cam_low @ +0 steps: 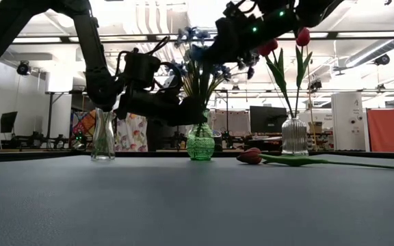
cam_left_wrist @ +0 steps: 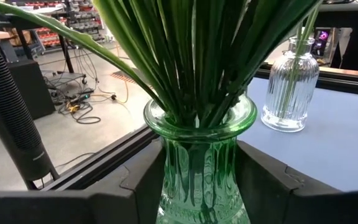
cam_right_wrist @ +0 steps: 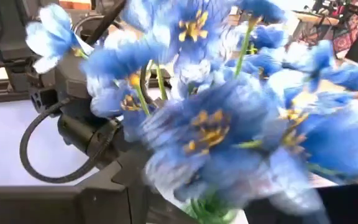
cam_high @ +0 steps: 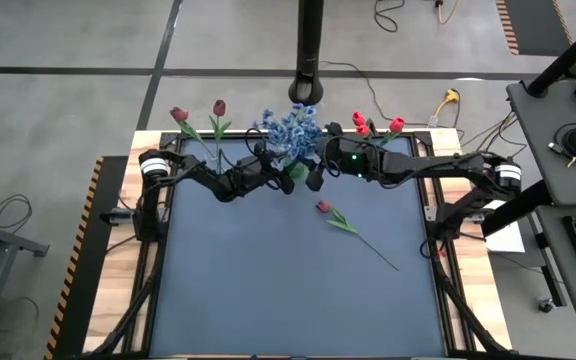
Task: Sort flowers into vase by color
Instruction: Put the blue flower into the green vase, then put the red flower into the left transparent vase
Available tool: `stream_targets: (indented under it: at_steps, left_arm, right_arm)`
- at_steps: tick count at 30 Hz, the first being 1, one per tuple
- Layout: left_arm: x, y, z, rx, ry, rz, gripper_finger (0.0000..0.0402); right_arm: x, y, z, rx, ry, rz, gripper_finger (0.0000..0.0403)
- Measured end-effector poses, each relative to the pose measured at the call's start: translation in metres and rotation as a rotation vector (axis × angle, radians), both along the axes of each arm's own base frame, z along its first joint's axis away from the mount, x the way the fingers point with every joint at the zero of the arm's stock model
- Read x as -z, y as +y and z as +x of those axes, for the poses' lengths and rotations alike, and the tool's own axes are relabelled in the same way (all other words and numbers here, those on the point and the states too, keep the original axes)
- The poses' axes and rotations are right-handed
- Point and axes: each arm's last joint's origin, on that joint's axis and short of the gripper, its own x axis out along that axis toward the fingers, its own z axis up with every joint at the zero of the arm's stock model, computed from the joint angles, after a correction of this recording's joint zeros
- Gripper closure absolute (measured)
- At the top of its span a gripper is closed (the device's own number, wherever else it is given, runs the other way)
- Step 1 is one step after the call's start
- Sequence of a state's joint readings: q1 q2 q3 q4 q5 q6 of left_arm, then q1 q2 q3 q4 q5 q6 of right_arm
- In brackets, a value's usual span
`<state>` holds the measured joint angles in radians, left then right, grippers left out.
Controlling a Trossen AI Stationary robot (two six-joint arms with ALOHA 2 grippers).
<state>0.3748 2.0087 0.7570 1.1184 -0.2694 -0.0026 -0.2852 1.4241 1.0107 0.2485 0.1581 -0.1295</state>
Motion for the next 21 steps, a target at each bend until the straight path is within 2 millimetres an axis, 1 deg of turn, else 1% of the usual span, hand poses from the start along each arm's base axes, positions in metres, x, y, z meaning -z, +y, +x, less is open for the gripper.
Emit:
stream_targets:
  at_steps: [9, 15, 21]
  left_arm:
    - [0.000, 0.000, -0.001, -0.020, -0.004, 0.001, 0.0202]
    - [-0.001, -0.001, 0.000, -0.017, -0.010, -0.001, 0.0173]
    - [-0.002, -0.007, 0.002, 0.000, -0.018, -0.003, 0.0156]
  right_arm:
    - [-0.014, 0.011, -0.011, -0.023, -0.003, -0.001, 0.0218]
    - [-0.019, 0.015, -0.013, -0.032, -0.009, -0.003, 0.0218]
    - [-0.024, 0.017, -0.017, -0.037, -0.019, -0.005, 0.0218]
